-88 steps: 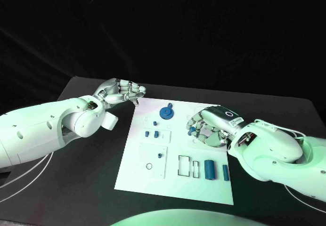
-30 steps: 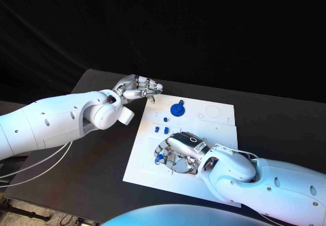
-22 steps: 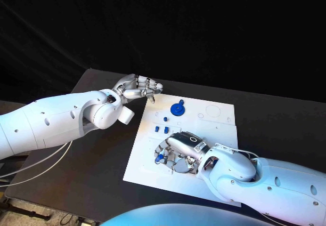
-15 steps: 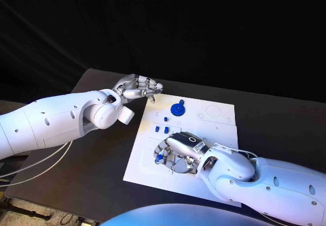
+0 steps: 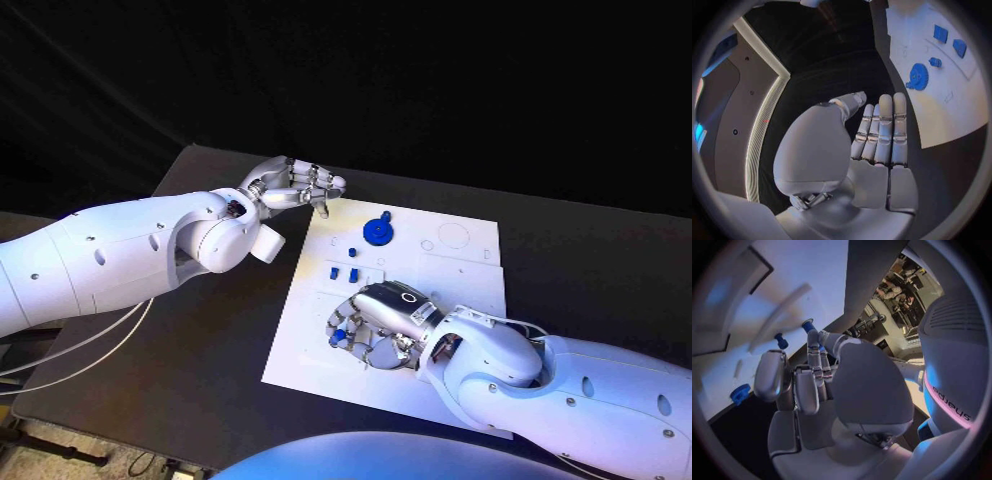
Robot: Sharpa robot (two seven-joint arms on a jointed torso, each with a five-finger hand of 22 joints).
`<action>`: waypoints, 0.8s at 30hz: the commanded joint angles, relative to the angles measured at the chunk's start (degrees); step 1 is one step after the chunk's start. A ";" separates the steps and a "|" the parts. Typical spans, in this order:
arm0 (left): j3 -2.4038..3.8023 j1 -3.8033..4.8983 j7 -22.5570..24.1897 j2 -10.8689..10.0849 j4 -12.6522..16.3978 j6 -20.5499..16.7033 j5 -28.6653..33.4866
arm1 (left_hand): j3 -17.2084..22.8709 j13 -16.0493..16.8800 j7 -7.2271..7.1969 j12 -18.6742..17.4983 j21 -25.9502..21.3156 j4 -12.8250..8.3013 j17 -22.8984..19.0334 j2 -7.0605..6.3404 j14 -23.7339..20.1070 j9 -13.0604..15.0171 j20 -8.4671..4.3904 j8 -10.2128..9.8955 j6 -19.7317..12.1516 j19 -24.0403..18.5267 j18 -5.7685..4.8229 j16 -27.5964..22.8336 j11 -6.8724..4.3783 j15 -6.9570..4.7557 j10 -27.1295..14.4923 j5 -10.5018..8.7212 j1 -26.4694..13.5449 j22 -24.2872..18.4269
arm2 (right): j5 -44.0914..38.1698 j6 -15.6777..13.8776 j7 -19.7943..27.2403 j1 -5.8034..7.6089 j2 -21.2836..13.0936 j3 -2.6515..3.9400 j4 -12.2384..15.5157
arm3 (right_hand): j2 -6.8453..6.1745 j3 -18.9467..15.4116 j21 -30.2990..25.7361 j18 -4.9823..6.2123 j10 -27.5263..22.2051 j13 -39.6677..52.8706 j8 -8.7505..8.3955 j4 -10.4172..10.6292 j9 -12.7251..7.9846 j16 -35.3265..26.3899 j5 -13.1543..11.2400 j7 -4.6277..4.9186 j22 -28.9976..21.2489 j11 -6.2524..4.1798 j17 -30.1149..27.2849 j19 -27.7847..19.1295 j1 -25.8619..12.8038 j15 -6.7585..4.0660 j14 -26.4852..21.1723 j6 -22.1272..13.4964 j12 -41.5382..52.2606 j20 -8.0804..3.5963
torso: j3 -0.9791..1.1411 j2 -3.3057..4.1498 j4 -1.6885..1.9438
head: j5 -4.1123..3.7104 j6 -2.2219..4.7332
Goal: Assemble the parts on the task board
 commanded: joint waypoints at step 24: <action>0.03 0.02 0.12 0.00 0.15 1.07 0.33 | -0.46 0.04 0.31 0.42 -0.41 -0.07 -0.09 0.56 -0.45 0.03 0.10 0.34 0.01 -0.41 0.77 -0.37 -0.18 -0.01 -0.58 0.04 0.07 -0.12 | -1.44 1.72 -1.01 -0.21 0.21 -0.05 -0.12 | 0.47 0.04 -0.17 -0.77 0.22 0.09 3.36 -0.62 7.37 0.16 0.06 -0.03 9.01 -0.05 0.08 -0.29 -0.08 -0.49 2.58 0.44 -0.25 0.11 | -0.03 -0.01 0.00 | -0.12 0.03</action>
